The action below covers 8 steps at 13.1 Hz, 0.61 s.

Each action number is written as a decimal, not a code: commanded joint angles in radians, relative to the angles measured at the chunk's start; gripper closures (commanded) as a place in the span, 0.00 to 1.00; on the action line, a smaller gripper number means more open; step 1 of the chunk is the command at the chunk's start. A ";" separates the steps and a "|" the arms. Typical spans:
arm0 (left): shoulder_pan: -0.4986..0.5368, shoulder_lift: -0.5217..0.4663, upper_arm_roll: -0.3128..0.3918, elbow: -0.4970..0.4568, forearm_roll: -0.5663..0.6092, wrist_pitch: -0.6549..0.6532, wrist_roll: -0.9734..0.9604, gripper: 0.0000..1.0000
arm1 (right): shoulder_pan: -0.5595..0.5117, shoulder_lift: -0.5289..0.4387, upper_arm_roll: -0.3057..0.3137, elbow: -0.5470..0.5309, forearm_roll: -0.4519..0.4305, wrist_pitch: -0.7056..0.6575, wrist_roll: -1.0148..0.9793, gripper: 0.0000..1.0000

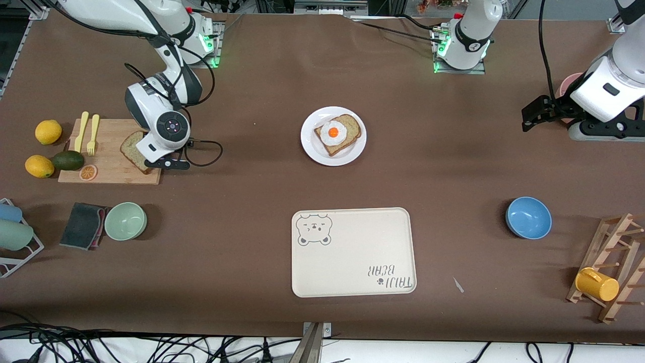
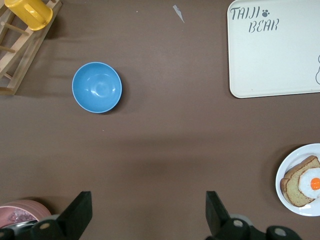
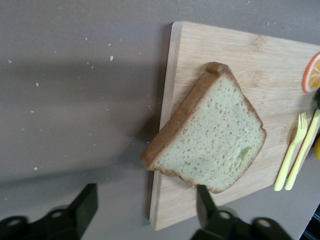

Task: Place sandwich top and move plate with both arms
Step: 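Reach the right gripper down and grasp the bread slice on the board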

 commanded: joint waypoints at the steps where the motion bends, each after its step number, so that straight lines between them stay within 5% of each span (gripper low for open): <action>1: 0.009 0.009 -0.003 0.026 -0.024 -0.023 0.025 0.00 | -0.001 0.010 0.003 -0.006 -0.057 -0.006 0.017 0.23; 5: 0.009 0.009 -0.003 0.026 -0.024 -0.023 0.025 0.00 | -0.001 0.065 0.002 -0.004 -0.192 -0.004 0.152 0.30; 8: 0.009 0.009 -0.001 0.028 -0.024 -0.023 0.025 0.00 | -0.003 0.069 0.002 -0.003 -0.192 -0.006 0.160 0.29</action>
